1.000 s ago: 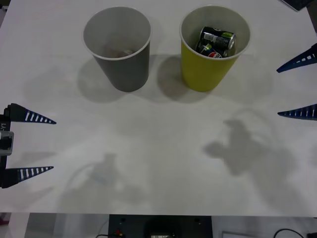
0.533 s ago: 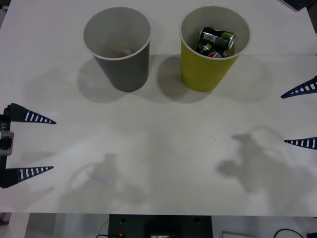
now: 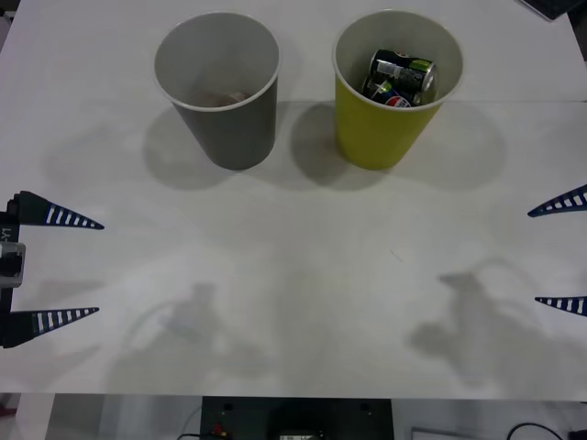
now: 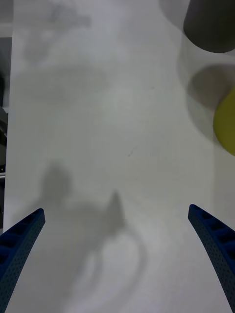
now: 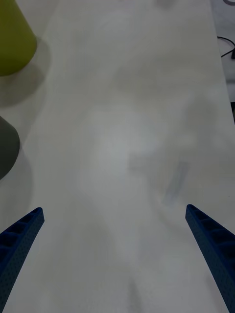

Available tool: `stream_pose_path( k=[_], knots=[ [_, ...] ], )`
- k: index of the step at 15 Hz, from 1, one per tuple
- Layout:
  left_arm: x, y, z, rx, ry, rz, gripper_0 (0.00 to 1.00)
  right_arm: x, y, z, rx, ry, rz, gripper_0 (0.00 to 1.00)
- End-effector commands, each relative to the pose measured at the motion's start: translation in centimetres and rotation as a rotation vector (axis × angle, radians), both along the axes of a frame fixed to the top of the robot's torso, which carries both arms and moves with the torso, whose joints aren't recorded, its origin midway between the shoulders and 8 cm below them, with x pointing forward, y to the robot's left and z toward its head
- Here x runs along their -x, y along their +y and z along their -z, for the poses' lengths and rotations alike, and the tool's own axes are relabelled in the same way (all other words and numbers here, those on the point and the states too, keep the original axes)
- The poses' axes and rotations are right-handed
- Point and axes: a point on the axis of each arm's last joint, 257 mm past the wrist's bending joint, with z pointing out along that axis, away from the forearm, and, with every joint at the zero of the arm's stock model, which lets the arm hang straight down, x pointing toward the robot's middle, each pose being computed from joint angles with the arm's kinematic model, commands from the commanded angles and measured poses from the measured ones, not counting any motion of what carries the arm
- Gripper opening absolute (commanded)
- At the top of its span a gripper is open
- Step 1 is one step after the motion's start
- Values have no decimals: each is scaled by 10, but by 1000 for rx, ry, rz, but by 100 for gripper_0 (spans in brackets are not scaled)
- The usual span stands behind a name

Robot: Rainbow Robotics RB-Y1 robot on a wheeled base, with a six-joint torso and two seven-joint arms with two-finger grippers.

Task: Put the can into the green bin and the plastic bottle into the gray bin

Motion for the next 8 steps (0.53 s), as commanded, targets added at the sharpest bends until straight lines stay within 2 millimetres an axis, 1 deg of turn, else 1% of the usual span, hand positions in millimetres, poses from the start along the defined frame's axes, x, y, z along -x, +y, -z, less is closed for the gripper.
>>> stream_pose_path(
  k=[1, 5, 8],
  knots=[
    [0, 0, 0, 0, 0, 0, 100, 2, -3, 10, 2, -3, 12, 100],
    [0, 0, 0, 0, 0, 0, 100, 0, -9, 15, 9, -21, 28, 100],
    [0, 0, 0, 0, 0, 0, 100, 0, -9, 15, 11, -23, 26, 100]
  ],
)
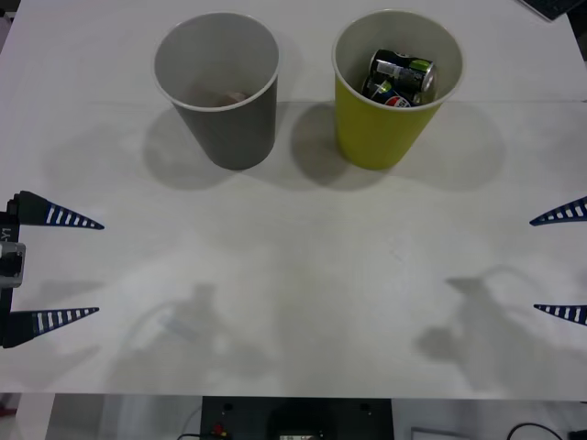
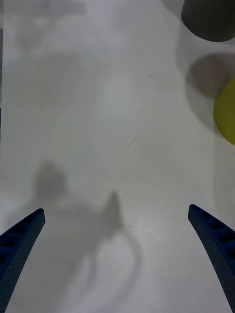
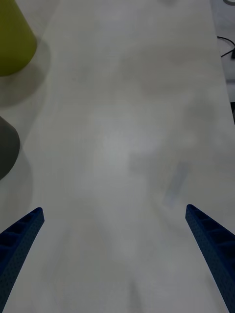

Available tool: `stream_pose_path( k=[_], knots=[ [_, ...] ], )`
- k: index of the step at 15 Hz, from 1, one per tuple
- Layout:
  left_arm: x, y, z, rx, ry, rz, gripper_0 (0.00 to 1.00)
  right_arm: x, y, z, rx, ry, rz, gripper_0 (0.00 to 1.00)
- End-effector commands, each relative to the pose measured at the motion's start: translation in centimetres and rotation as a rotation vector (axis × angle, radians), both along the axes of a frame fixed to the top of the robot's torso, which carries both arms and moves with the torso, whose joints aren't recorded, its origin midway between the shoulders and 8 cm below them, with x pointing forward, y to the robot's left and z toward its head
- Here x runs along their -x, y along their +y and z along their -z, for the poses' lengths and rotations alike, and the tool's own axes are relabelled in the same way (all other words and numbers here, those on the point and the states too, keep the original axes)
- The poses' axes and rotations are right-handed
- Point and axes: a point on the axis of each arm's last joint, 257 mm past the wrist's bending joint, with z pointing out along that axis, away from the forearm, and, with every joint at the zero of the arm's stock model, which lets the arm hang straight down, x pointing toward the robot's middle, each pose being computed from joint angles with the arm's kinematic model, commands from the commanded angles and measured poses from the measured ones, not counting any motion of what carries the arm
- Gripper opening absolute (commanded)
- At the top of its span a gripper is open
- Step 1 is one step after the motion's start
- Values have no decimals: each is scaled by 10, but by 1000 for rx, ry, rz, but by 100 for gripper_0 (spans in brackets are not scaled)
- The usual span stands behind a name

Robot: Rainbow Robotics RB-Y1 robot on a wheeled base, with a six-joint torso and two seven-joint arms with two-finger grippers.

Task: Put the can into the green bin and the plastic bottle into the gray bin

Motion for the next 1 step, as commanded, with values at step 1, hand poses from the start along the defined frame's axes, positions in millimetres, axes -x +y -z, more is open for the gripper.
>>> stream_pose_path(
  k=[1],
  knots=[
    [0, 0, 0, 0, 0, 0, 100, 0, 0, 0, 0, 0, 0, 100]
  ],
)
